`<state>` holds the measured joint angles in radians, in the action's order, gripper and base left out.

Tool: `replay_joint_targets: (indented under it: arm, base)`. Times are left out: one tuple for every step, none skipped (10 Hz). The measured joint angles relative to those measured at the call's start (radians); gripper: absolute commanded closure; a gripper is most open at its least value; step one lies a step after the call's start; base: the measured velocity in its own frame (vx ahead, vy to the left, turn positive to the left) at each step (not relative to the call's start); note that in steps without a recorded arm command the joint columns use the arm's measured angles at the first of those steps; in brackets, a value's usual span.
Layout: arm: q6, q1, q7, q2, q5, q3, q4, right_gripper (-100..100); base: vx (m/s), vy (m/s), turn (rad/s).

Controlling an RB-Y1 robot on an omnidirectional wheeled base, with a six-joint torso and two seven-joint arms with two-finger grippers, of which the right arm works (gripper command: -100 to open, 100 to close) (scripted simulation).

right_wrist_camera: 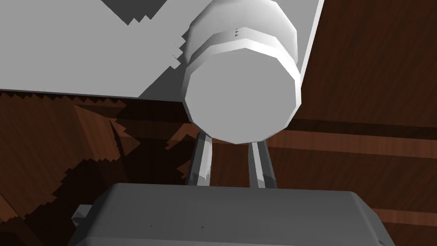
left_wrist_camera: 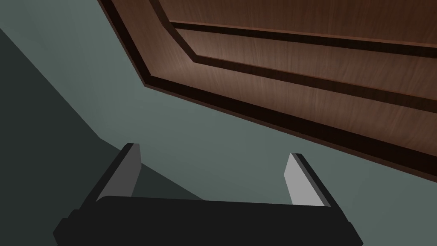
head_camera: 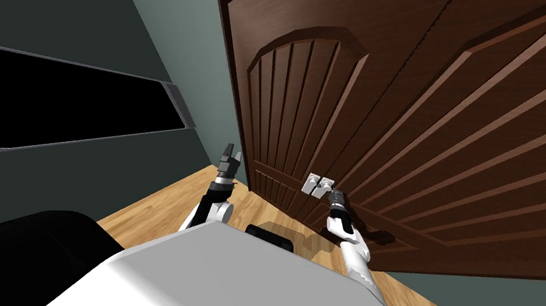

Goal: Pull the door open

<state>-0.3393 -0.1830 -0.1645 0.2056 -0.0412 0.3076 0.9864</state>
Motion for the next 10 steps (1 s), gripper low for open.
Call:
replay_joint_targets:
  arm:
    - [-0.002,0.004,-0.002,0.014,0.002,0.010,-0.014,-100]
    - [-0.002,0.009,-0.004,0.020,0.003,0.012,-0.014,-100]
    - [-0.003,0.013,-0.006,0.019,0.003,0.011,-0.013,-100]
    - [-0.004,0.015,-0.007,0.016,0.002,0.008,-0.010,-100]
    - [-0.008,0.016,-0.009,0.013,0.002,0.003,-0.010,-100]
    - [-0.008,0.018,-0.011,0.007,0.000,-0.004,-0.002,-100]
    - [-0.012,0.018,-0.015,0.004,0.000,-0.015,0.001,-100]
    - [-0.013,0.018,-0.017,0.003,-0.001,-0.016,0.001,-100]
    - [-0.004,0.027,-0.018,0.019,0.002,-0.002,0.004,-100]
    - [-0.007,0.030,-0.011,0.025,0.003,0.019,-0.013,-100]
  base:
    - [-0.209,-0.037,-0.077]
    - [-0.209,0.043,-0.021]
    - [-0.190,0.064,0.001]
    - [-0.203,0.090,0.022]
    - [-0.210,0.103,0.033]
    - [-0.187,0.105,0.058]
    - [-0.079,0.049,0.006]
    - [-0.011,-0.016,-0.199]
    - [0.008,-0.048,-0.201]
    - [0.073,-0.057,-0.150]
